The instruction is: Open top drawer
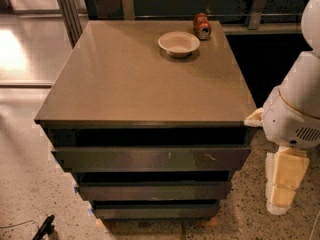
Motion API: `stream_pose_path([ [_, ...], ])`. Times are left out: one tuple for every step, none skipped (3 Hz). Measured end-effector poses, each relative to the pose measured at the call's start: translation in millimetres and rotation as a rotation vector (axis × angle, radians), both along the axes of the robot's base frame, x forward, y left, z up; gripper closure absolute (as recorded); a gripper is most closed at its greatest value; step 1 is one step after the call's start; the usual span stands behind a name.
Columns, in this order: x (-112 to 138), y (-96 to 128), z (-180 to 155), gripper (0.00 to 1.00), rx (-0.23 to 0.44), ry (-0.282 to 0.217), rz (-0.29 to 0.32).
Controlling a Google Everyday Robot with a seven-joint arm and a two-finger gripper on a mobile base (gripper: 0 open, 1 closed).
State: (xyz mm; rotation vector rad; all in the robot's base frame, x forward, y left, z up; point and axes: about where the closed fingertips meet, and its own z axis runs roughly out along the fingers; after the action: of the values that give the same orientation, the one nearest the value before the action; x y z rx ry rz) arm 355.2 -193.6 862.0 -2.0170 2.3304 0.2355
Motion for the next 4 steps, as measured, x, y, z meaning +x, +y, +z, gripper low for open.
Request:
stream_pose_path([
  [-2, 0, -5, 0.00, -0.003, 0.001, -0.002],
  [3, 2, -20, 0.00, 0.050, 0.014, -0.009],
  [17, 10, -66, 0.00, 0.105, 0.071, -0.026],
  [14, 11, -69, 0.00, 0.114, 0.079, -0.016],
])
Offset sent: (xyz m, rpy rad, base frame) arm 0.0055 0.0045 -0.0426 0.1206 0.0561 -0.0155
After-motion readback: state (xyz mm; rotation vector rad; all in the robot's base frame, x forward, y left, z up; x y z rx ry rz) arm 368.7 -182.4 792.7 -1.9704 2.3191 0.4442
